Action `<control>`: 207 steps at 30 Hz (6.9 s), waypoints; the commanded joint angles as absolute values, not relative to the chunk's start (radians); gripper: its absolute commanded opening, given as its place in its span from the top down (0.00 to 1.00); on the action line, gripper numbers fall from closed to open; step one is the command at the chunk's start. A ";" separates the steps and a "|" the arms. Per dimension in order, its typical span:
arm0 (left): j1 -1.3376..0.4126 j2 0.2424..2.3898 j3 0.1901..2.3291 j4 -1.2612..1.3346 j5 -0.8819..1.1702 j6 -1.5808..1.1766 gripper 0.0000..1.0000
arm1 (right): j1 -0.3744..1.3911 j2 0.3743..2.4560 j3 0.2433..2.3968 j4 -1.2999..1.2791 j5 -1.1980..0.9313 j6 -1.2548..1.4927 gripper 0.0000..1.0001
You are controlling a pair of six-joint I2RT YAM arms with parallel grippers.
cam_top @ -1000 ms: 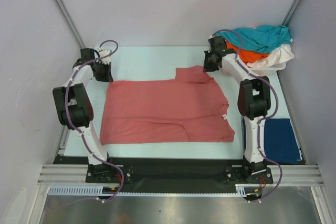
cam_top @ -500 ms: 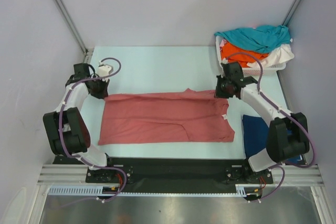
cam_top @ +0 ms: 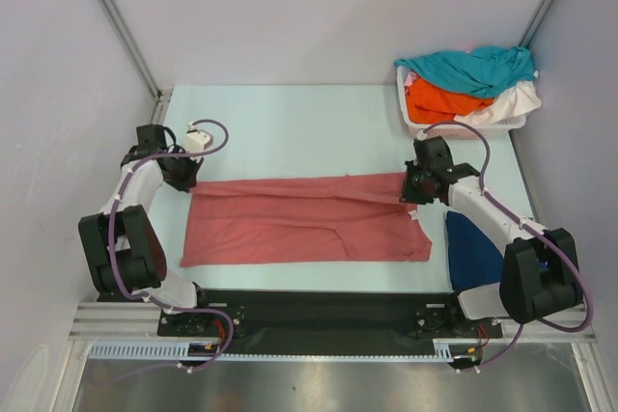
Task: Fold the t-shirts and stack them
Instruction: Fold the tshirt
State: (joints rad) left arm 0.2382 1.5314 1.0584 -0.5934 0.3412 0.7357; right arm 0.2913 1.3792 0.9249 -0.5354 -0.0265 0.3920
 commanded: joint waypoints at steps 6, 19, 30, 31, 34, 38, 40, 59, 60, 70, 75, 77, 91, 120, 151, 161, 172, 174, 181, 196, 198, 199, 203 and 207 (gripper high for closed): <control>0.253 1.486 0.988 -0.566 0.322 0.828 1.00 | 0.295 1.350 0.855 -0.531 -0.005 0.440 1.00; 0.317 1.502 1.049 -0.762 0.399 0.994 0.40 | 0.299 1.373 0.874 -0.570 0.037 0.436 0.53; 0.273 1.476 1.045 -0.699 0.390 0.858 0.31 | 0.532 1.430 1.109 -0.538 0.098 0.295 0.43; 0.268 1.477 1.031 -0.672 0.385 0.821 0.31 | 0.552 1.471 1.136 -0.538 0.092 0.275 0.47; 0.256 1.489 1.034 -0.611 0.361 0.720 0.30 | 0.649 1.644 1.259 -0.525 0.077 0.163 0.48; 0.253 1.519 1.046 -0.598 0.311 0.657 0.30 | 0.758 1.836 1.411 -0.578 0.141 0.029 0.45; 0.255 1.519 1.034 -0.594 0.311 0.658 0.30 | 0.782 1.912 1.460 -0.578 0.143 0.002 0.45; 0.255 1.500 1.014 -0.589 0.330 0.695 0.30 | 0.805 2.030 1.574 -0.650 0.158 -0.031 1.00; 0.252 1.500 1.014 -0.592 0.328 0.695 0.30 | 0.814 2.022 1.580 -0.664 0.158 -0.028 1.00; 0.253 1.503 1.011 -0.586 0.319 0.712 0.30 | 0.856 1.925 1.436 -0.710 0.123 -0.028 1.00; 0.253 1.519 1.023 -0.595 0.310 0.716 0.29 | 0.853 1.942 1.431 -0.712 0.129 -0.058 0.88; 0.253 1.531 1.031 -0.598 0.305 0.715 0.29 | 0.845 1.950 1.443 -0.709 0.118 -0.052 0.57; 0.252 1.634 1.152 -0.523 0.213 0.537 0.21 | 0.544 1.547 1.249 -0.680 0.038 0.386 0.40; 0.178 1.792 1.069 -0.600 0.181 0.561 1.00 | 0.302 1.151 0.609 -0.672 0.124 0.767 0.46; 0.222 1.531 0.801 -0.921 0.462 0.988 0.97 | 0.267 1.842 1.205 -0.443 0.118 0.554 1.00; 0.121 1.526 0.845 -1.092 0.722 1.017 0.94 | 0.278 2.258 1.832 -0.566 0.109 0.506 1.00; -0.238 1.580 0.808 -0.888 0.719 0.861 0.92 | 0.298 2.615 2.454 -0.648 0.164 0.522 1.00; -0.315 1.586 0.827 -0.838 0.747 0.813 0.90 | 0.299 2.625 2.436 -0.543 0.158 0.534 1.00; -0.498 1.646 0.893 -0.762 0.870 0.681 0.86 | 0.302 2.749 2.591 -0.405 0.141 0.534 1.00; -0.414 1.530 0.927 -0.959 0.692 0.744 0.03 | 0.321 2.577 2.539 -0.281 0.164 0.345 0.42; -0.411 1.481 0.901 -0.995 0.640 0.775 0.01 | 0.324 2.511 2.511 -0.304 0.175 0.333 0.39; -0.411 1.429 0.890 -1.002 0.629 0.781 0.00 | 0.330 2.485 2.499 -0.333 0.181 0.325 0.38; -0.411 1.310 0.850 -1.026 0.575 0.796 0.00 | 0.354 2.337 2.421 -0.486 0.221 0.313 0.35; -0.413 1.172 0.854 -1.035 0.473 0.811 0.01 | 0.402 2.079 2.116 -0.647 0.244 0.376 0.36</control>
State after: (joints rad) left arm -0.4099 1.2648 0.8494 -1.0046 0.5549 0.7616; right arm 0.3595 2.2669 2.2436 -0.4942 0.2028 0.3519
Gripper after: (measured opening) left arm 0.994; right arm 0.640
